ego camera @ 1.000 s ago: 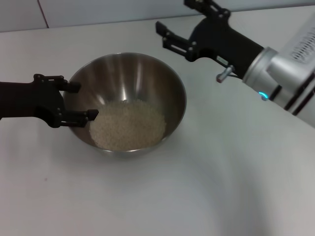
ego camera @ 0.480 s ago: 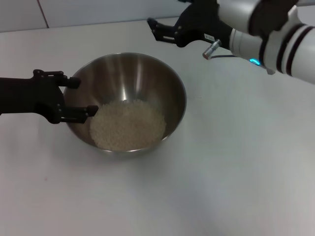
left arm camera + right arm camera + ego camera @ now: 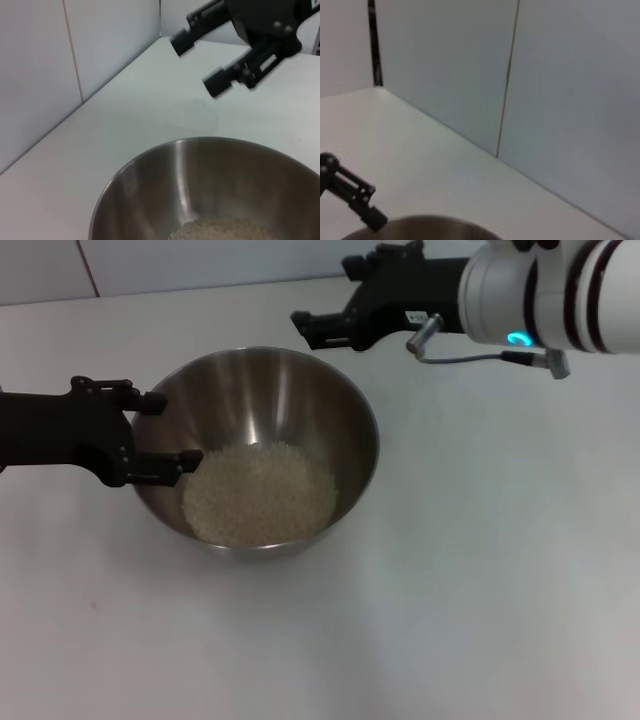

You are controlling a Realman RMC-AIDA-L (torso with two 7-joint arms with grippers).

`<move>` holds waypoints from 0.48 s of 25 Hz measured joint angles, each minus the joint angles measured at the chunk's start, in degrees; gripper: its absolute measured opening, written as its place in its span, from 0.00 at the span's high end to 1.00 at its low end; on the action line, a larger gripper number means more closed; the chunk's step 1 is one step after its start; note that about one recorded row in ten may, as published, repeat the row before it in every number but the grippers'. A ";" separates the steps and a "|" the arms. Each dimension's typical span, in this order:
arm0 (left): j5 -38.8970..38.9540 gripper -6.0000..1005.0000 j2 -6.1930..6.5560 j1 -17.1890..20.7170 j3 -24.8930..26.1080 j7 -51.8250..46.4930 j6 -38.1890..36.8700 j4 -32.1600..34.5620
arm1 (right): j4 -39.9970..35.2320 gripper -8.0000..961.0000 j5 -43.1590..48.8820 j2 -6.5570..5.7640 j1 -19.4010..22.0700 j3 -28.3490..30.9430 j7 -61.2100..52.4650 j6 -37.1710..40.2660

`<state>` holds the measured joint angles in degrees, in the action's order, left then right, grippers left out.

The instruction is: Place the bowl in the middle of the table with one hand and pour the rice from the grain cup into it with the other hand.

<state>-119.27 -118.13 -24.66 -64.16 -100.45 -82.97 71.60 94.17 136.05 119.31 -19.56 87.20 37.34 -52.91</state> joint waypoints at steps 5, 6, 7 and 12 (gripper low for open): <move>0.07 0.19 0.04 -0.17 0.01 0.00 0.01 -0.14 | -2.13 0.14 -0.77 -0.53 -2.62 2.37 -0.53 -6.93; -0.06 0.19 0.03 -0.18 0.00 0.00 0.00 -0.14 | -2.35 0.14 -0.77 -0.51 -2.79 2.91 -0.40 -7.76; -0.19 0.19 -0.01 -0.28 -0.04 0.00 -0.03 -0.24 | -2.35 0.14 -0.77 -0.51 -2.79 2.91 -0.40 -7.76; -0.22 0.19 -0.04 -0.29 -0.03 0.00 0.02 -0.27 | -2.14 0.14 -1.02 -0.42 -2.93 3.76 -0.08 -9.15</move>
<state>-119.49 -118.16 -24.95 -64.19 -100.45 -82.95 71.32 92.03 135.03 118.89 -22.49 90.95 37.25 -62.06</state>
